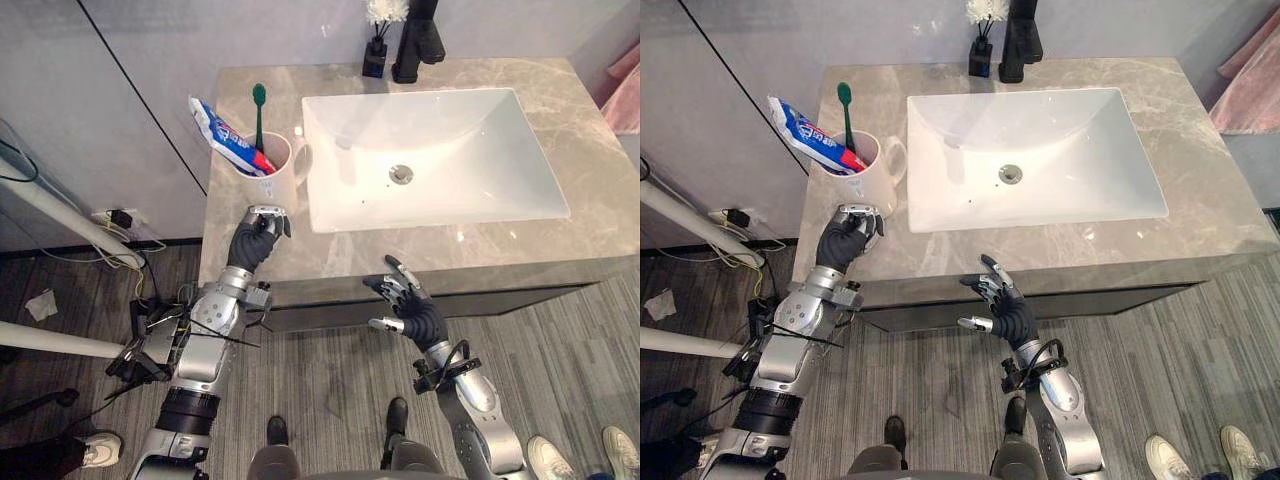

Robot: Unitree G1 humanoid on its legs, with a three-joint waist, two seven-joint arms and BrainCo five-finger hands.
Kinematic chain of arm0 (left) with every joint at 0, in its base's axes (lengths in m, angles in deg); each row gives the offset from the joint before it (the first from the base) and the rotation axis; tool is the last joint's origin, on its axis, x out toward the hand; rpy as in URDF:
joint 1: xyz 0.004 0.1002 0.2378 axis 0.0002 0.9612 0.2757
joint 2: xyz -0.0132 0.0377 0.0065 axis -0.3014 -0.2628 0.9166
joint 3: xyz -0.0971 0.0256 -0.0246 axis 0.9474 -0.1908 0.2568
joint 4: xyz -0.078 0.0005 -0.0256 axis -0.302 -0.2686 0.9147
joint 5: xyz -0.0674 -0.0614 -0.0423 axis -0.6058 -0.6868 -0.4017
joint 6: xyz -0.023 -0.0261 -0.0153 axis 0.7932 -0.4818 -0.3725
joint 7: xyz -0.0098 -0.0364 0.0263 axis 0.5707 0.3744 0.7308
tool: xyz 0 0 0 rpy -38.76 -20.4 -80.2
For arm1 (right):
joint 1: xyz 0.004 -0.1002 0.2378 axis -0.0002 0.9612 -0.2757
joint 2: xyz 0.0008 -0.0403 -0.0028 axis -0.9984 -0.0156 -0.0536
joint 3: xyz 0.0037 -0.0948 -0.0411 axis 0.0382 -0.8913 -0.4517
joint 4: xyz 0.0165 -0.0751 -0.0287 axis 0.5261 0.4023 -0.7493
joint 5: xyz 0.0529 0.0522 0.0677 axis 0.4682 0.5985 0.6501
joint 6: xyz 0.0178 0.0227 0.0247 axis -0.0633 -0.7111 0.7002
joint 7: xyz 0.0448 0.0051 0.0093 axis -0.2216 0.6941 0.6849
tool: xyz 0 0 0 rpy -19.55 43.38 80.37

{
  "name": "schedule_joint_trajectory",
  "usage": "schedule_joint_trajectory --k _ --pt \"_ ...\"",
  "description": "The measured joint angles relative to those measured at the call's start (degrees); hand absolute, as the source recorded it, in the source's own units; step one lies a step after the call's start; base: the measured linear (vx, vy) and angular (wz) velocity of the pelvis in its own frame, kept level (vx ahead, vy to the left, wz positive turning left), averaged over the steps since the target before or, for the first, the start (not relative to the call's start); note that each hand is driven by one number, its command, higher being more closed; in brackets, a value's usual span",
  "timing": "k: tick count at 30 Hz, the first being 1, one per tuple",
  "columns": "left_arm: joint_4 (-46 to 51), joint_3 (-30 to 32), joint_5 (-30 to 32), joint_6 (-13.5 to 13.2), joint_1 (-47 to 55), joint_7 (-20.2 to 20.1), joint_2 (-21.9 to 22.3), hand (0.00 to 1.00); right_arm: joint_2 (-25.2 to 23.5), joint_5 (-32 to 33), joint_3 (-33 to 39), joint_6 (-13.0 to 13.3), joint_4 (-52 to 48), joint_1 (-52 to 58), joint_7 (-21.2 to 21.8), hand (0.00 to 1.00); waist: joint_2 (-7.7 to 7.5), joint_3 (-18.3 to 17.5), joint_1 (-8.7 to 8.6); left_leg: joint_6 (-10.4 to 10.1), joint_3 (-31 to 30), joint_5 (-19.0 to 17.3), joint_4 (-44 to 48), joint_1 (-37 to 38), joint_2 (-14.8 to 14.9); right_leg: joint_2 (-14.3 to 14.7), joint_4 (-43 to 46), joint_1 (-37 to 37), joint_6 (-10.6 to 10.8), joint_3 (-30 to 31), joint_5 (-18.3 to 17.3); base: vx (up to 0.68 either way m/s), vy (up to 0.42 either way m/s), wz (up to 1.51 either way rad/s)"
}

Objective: Organize washtable

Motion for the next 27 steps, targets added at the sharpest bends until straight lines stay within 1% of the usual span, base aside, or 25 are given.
schedule_joint_trajectory --k 6,13,15,18,20,23,27 --pt "-3.4 0.0 0.0 0.1 -5.0 0.4 -3.4 1.00 0.1 0.3 0.0 0.3 -0.2 -0.5 0.0 0.00 -0.27 1.3 -0.23 0.0 0.1 0.0 0.2 -0.9 0.0 0.0 0.0 -0.3 0.0 0.0 0.2 -0.03 -0.009 0.00" --pt "-6.8 -0.4 0.1 0.3 -10.4 1.1 -8.2 1.00 0.3 1.1 -0.2 1.1 -0.6 -0.5 0.0 0.00 -0.36 1.6 -1.31 0.0 0.1 0.2 0.5 -2.0 0.0 0.0 0.0 -1.8 -0.4 0.0 0.8 0.00 -0.003 -0.01" --pt "-8.0 -0.6 0.1 0.2 -12.2 1.4 -9.2 1.00 0.5 1.9 -0.2 1.4 -0.6 -0.6 0.0 0.00 -0.36 2.3 -1.33 0.0 0.1 0.3 0.8 -2.5 0.0 0.0 0.0 -2.2 -0.6 0.0 1.2 -0.04 -0.007 -0.02" --pt "-8.5 -0.6 0.1 0.2 -15.3 1.4 -11.1 1.00 0.8 2.0 -0.2 1.3 -0.6 -0.4 -0.2 0.00 -0.87 3.9 -1.37 0.0 0.0 0.3 1.4 -3.4 0.0 0.0 0.0 -2.8 -0.6 0.0 1.3 -0.04 -0.007 0.00" --pt "-8.7 -0.6 0.0 0.1 -16.5 1.4 -12.3 1.00 1.4 2.0 -0.1 1.2 -0.6 -0.3 -0.3 0.00 -0.79 4.5 -1.41 0.0 0.0 0.3 1.7 -4.1 0.0 0.0 0.0 -3.4 -0.6 0.0 1.5 -0.04 -0.016 -0.02" --pt "-9.3 -0.6 0.0 0.1 -18.0 1.5 -12.5 1.00 2.3 2.1 -0.1 1.2 -0.6 -0.4 -0.3 0.00 -0.78 4.5 -1.46 0.0 0.0 0.3 1.8 -4.8 0.1 0.0 0.0 -4.1 -0.7 0.0 1.7 0.00 0.000 0.00" --pt "-9.4 -0.8 -0.1 0.1 -19.1 2.0 -12.8 1.00 2.3 2.1 0.0 1.2 -0.6 -0.3 -1.2 0.00 -0.79 4.6 -1.52 0.1 0.0 0.3 1.8 -5.4 0.1 0.1 -0.1 -4.7 -1.1 0.0 2.4 0.00 0.000 0.00"
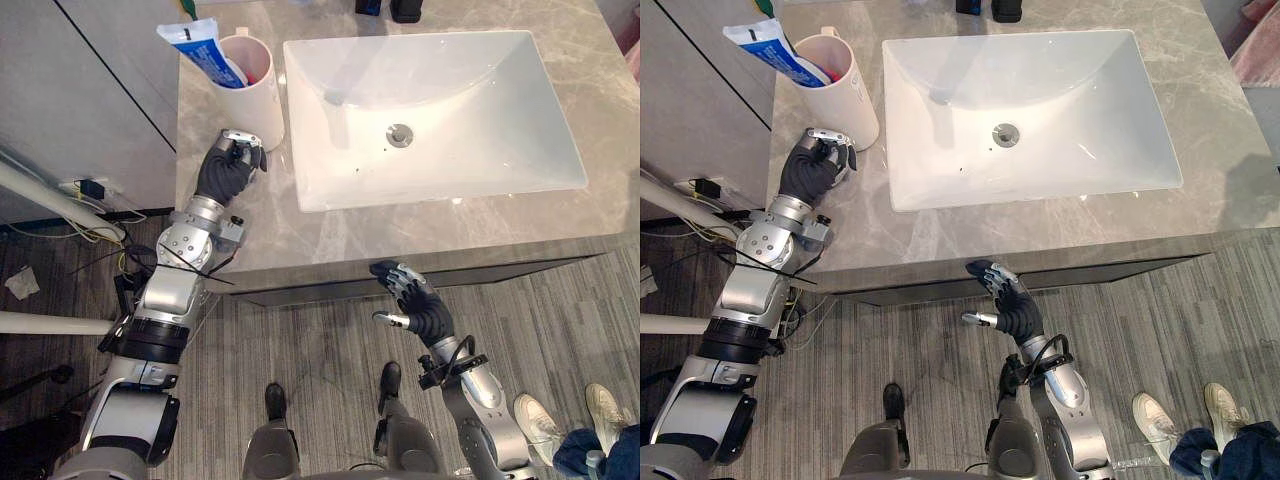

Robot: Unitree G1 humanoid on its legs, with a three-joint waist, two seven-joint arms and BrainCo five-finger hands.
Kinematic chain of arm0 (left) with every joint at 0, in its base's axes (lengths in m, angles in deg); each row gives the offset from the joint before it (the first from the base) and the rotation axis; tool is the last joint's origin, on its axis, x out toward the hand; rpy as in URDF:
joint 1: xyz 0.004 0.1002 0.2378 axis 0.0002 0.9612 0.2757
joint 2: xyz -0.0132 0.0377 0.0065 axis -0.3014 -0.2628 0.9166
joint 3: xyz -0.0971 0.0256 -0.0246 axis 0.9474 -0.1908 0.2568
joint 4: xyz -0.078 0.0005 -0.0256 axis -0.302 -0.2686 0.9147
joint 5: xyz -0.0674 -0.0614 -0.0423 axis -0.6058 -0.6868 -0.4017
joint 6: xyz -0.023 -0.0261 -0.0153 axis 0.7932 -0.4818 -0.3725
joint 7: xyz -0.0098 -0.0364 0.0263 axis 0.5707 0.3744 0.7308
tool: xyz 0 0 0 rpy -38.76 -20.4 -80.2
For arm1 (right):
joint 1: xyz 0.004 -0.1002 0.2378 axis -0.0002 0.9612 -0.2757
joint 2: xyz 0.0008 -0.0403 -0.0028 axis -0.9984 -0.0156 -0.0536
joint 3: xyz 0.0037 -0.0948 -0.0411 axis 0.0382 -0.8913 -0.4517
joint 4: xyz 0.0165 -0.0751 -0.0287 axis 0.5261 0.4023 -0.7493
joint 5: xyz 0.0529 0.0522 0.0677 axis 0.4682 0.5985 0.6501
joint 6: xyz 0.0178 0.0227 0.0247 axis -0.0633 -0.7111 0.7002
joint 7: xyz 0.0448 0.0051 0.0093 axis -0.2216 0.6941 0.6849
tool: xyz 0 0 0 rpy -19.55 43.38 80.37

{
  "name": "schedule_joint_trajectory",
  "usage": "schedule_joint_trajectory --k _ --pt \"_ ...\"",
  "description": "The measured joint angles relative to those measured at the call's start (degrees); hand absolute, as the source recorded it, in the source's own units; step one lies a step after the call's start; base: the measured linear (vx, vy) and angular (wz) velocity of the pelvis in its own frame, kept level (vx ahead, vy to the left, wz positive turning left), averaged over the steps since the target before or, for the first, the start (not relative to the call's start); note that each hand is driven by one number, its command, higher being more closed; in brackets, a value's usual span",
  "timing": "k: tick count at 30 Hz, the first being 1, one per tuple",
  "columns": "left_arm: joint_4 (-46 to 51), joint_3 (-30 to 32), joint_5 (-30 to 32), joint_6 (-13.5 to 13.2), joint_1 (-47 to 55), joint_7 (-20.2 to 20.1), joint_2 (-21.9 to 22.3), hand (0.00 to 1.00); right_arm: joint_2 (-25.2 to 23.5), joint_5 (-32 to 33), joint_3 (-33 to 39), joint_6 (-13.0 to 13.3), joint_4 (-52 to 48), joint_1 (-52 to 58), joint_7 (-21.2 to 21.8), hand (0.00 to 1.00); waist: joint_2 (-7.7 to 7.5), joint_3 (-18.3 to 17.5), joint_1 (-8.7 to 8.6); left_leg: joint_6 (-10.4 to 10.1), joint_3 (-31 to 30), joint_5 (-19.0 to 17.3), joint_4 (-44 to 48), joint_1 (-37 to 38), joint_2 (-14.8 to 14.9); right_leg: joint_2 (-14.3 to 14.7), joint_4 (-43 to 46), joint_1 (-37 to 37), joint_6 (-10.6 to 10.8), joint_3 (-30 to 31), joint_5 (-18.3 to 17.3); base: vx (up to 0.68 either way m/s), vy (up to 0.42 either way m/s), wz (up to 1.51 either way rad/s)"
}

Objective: Organize washtable

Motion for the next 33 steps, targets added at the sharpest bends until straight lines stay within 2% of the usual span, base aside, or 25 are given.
schedule_joint_trajectory --k 10,13,18,24,29,33 --pt "-1.6 -0.3 -1.1 0.2 -2.9 2.8 -0.1 1.00 0.0 0.0 -0.2 0.0 0.0 -0.1 0.0 0.00 -0.20 0.9 0.06 0.1 0.1 0.0 0.3 -0.4 0.0 0.0 0.0 -0.4 0.0 0.1 0.2 0.00 0.000 0.00" --pt "-3.1 -1.0 -1.1 0.2 -5.8 3.5 -1.3 1.00 0.0 0.0 -0.7 0.0 0.0 -0.1 0.0 0.00 -0.57 1.3 0.16 0.1 0.1 0.0 0.9 -1.5 0.0 0.0 -0.2 -1.4 0.0 1.2 0.2 -0.04 -0.004 -0.05" --pt "-7.9 -1.6 -1.1 0.7 -10.2 4.6 -3.5 1.00 0.0 0.0 -1.2 0.0 0.0 -0.1 0.0 0.00 -1.51 2.0 -1.13 0.0 0.2 0.0 2.0 -1.7 0.0 0.0 -0.2 -1.4 0.0 2.0 0.2 -0.05 -0.012 -0.04" --pt "-8.4 -1.5 -1.2 1.3 -10.6 5.4 -4.0 1.00 0.0 0.0 -1.2 0.0 0.0 1.1 0.0 0.00 -2.04 2.3 -1.29 0.0 0.3 0.0 2.5 -1.9 0.1 0.0 -0.3 -1.4 0.0 2.7 0.2 -0.05 -0.014 -0.02" --pt "-4.1 -1.4 -1.2 1.4 -6.2 5.2 -3.5 1.00 0.0 0.1 -1.5 0.0 0.0 1.5 0.0 0.00 -1.98 2.3 -1.39 0.0 0.1 0.0 2.5 -1.1 0.1 0.1 -0.3 -0.4 0.0 2.5 0.2 -0.01 -0.006 0.02" --pt "3.7 -1.0 -1.1 1.2 2.8 3.5 0.4 1.00 -0.1 0.1 -1.6 0.0 0.0 2.3 0.0 0.00 -1.32 1.2 -1.08 0.1 -0.8 0.0 1.5 0.7 0.1 0.1 -0.3 1.5 0.0 1.3 0.2 0.00 0.001 0.13"
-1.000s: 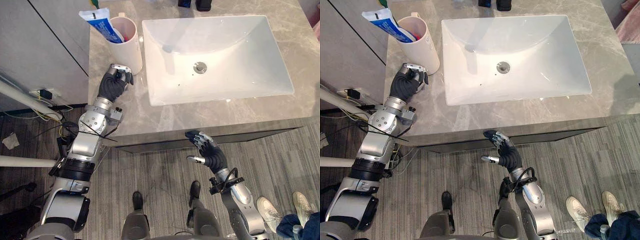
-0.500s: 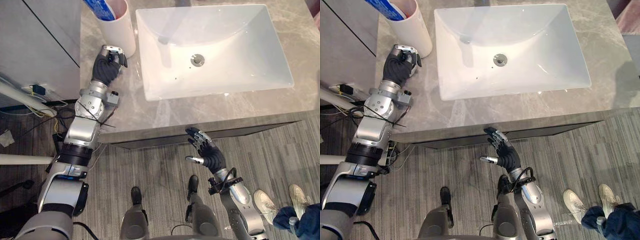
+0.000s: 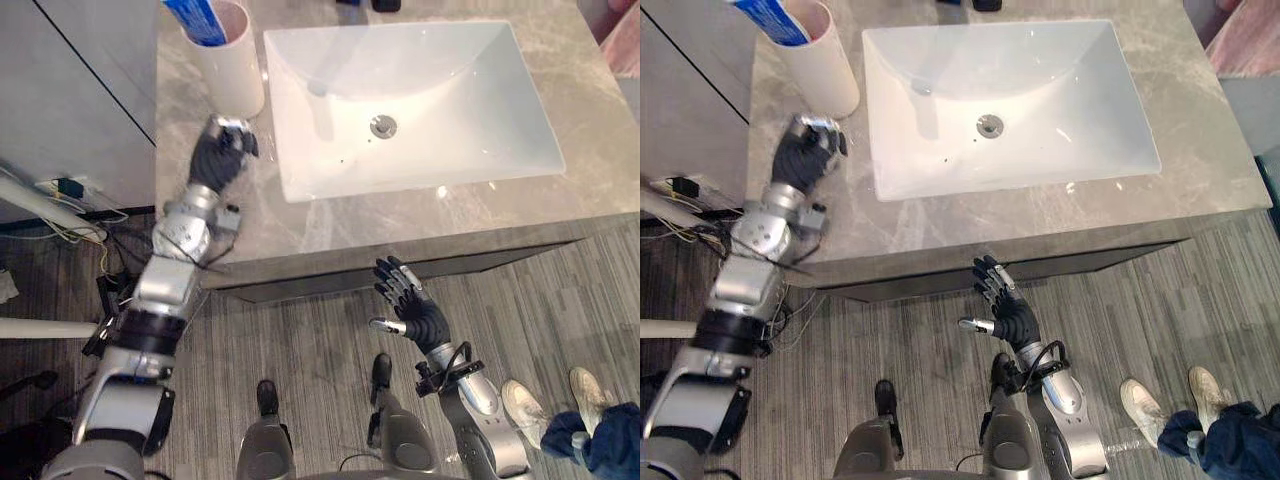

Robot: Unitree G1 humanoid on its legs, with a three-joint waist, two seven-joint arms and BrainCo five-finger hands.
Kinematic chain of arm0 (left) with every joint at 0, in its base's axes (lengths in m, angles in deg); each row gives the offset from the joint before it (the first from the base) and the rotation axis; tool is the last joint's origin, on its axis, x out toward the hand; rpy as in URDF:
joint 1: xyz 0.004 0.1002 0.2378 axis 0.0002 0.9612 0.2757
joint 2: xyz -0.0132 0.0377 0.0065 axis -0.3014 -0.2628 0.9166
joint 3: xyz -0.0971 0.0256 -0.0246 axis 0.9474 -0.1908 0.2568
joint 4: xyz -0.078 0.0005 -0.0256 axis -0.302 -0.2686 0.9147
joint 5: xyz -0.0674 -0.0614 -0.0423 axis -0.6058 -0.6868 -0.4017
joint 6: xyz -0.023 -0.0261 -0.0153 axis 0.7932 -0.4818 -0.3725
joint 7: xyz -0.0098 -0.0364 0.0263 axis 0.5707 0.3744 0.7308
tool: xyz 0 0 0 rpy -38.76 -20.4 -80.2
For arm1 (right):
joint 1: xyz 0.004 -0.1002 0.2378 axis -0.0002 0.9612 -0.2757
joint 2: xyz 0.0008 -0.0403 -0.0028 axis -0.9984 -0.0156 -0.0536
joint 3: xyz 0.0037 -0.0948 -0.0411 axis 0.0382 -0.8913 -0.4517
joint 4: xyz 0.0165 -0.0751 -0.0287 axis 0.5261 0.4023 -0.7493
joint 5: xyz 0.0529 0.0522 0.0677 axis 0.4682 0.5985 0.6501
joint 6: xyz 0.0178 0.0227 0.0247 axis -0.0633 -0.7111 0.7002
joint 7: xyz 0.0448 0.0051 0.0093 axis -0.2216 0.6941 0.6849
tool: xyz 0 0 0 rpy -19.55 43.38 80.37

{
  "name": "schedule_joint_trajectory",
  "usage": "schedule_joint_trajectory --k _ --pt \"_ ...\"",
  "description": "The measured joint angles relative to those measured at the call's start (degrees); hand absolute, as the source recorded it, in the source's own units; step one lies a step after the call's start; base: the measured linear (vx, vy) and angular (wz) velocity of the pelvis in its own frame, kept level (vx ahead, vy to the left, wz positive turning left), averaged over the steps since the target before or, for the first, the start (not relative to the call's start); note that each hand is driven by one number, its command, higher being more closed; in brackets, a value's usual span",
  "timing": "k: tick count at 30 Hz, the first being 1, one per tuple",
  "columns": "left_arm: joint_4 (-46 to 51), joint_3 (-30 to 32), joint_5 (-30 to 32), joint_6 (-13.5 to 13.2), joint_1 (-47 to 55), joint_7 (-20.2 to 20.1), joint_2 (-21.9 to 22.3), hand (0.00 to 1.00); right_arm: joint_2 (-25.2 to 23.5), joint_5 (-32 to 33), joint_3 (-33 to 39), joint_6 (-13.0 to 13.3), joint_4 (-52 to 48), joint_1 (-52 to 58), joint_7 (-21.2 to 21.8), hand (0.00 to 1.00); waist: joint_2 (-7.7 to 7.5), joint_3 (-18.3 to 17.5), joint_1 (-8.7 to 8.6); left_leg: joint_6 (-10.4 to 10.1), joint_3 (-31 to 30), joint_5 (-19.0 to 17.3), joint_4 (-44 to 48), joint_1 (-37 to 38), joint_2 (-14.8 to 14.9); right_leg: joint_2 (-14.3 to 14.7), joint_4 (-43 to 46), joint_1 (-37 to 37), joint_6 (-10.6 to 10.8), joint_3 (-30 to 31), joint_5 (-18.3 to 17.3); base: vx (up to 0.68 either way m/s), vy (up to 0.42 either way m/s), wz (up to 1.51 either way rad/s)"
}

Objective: Organize washtable

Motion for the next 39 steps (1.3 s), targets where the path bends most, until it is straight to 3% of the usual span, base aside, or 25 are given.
schedule_joint_trajectory --k 8,14,21,26,30,39 --pt "1.6 -0.5 0.0 0.4 8.3 -3.0 4.6 1.00 0.0 -0.1 -1.0 -1.1 0.5 0.4 0.1 0.00 2.67 -4.4 -0.03 0.0 -1.3 1.2 -2.0 1.1 -0.1 0.0 0.0 1.2 0.0 -2.0 0.0 0.00 -0.003 0.08" --pt "1.5 -1.2 0.0 1.5 8.7 -3.8 5.1 1.00 0.0 -0.1 -0.8 -1.2 0.8 0.6 0.1 0.00 2.69 -4.8 -0.28 -0.2 -1.4 2.2 -2.9 2.3 -0.1 0.0 0.0 2.1 0.0 -2.7 -0.4 -0.06 -0.019 0.02" --pt "1.2 -3.0 0.1 1.6 8.7 -4.1 6.4 1.00 0.0 -0.1 0.6 -1.3 2.8 2.7 0.1 0.00 3.79 -8.5 -0.44 -0.6 -1.3 4.0 -6.1 2.8 0.0 0.4 0.0 1.1 0.5 -2.8 -1.2 -0.02 -0.023 -0.01" --pt "-2.6 -4.2 1.3 2.0 6.4 -4.0 6.2 1.00 0.0 -0.2 1.1 -1.3 2.8 2.7 0.1 0.00 3.58 -8.7 -1.57 -0.6 -0.8 4.0 -6.0 2.8 0.1 0.5 0.0 0.9 0.5 -2.1 -1.2 0.00 -0.005 -0.03" --pt "-5.6 -5.6 2.5 2.7 2.2 -4.0 4.9 1.00 0.0 -0.2 1.2 -1.3 2.8 2.5 0.0 0.00 2.60 -9.2 -1.63 -0.6 -0.5 4.0 -5.3 0.8 0.1 0.5 0.0 -1.0 0.4 -1.5 -0.8 -0.02 -0.002 -0.05" --pt "-11.7 -6.1 2.4 2.9 -4.4 -2.8 2.3 1.00 0.1 -0.2 1.9 -1.3 2.8 2.9 -0.5 0.00 2.20 -9.0 -1.74 -0.6 -0.4 3.8 -3.6 -1.8 0.2 0.5 0.0 -3.1 0.1 -0.9 0.0 -0.03 -0.001 -0.02"
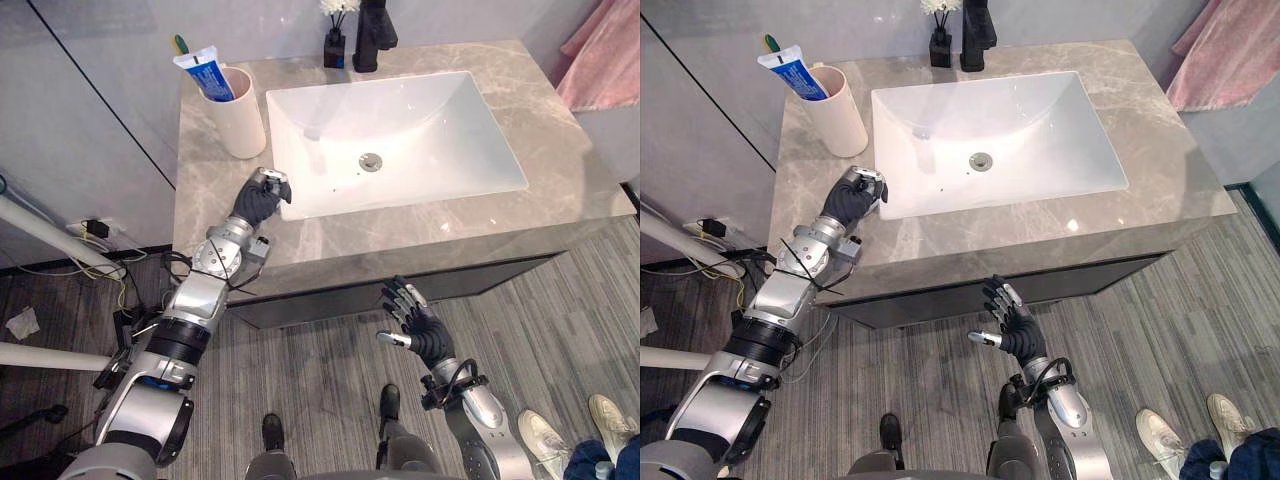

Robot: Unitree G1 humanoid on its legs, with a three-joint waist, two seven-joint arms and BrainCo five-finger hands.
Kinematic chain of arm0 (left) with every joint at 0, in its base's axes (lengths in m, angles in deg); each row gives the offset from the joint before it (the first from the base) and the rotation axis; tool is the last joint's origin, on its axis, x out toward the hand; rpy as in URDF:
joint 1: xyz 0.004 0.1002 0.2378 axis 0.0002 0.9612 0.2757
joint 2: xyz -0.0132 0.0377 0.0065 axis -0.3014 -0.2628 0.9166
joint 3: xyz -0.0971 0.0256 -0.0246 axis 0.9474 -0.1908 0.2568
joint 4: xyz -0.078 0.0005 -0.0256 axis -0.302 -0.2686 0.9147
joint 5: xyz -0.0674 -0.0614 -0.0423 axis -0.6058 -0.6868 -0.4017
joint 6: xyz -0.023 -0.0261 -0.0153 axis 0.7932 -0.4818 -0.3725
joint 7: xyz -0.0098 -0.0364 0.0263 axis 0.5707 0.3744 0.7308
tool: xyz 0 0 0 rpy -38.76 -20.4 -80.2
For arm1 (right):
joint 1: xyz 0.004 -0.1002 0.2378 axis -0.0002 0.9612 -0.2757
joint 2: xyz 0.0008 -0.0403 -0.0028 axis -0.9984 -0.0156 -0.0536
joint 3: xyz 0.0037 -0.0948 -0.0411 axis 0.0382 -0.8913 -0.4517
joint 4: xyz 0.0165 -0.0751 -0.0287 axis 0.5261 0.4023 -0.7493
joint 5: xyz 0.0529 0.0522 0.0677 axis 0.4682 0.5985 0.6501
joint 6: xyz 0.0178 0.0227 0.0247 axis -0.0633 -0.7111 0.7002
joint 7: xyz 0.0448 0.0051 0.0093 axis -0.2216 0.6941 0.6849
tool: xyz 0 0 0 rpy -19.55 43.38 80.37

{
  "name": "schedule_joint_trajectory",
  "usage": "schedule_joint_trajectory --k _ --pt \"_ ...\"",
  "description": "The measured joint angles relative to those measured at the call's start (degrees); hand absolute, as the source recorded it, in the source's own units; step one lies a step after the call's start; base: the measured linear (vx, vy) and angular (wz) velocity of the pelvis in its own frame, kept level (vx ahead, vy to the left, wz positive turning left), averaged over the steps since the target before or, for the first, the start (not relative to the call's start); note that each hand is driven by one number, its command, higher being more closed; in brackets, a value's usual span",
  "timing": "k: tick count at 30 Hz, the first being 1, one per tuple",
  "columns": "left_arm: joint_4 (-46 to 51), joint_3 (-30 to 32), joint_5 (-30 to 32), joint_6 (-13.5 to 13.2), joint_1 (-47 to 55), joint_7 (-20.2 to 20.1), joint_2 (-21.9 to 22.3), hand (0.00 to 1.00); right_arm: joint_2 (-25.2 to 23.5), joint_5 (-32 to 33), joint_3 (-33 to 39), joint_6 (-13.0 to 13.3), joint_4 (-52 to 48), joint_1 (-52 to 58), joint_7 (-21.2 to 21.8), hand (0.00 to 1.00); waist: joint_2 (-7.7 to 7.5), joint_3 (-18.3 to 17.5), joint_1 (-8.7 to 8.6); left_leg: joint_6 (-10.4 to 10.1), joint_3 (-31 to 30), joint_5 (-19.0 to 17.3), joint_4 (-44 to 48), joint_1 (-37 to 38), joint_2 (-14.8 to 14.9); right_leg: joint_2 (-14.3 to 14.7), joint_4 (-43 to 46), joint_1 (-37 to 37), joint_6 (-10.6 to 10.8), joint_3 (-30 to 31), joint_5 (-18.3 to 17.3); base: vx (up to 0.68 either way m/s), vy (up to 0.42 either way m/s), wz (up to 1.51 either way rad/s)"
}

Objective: Organize washtable

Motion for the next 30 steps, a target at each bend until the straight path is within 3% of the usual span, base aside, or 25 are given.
schedule_joint_trajectory --k 7,16,30 --pt "-3.0 0.0 0.0 0.1 -7.9 1.4 -4.7 1.00 0.0 0.0 1.8 0.2 -0.7 0.1 -0.7 0.00 -1.65 3.0 -0.01 0.0 1.0 0.0 0.6 -1.6 0.0 0.1 0.0 -2.1 -0.3 1.2 0.8 -0.03 0.001 -0.08" --pt "-6.9 0.0 0.9 0.0 -15.1 2.4 -8.4 1.00 0.0 -1.4 2.3 0.9 -3.4 1.7 -0.9 0.00 -2.14 6.6 -0.36 0.0 1.2 0.0 0.6 -2.0 0.0 0.1 0.0 -2.4 -0.4 1.4 0.9 0.00 0.000 0.00" --pt "-7.9 0.6 0.9 -2.3 -20.0 2.5 -11.8 1.00 0.0 -2.5 7.6 1.8 -3.7 5.5 -0.7 0.00 -2.77 10.2 -0.51 0.0 1.3 0.0 1.2 -3.7 0.0 0.1 0.0 -4.1 -0.5 1.8 1.0 0.00 -0.001 -0.01"
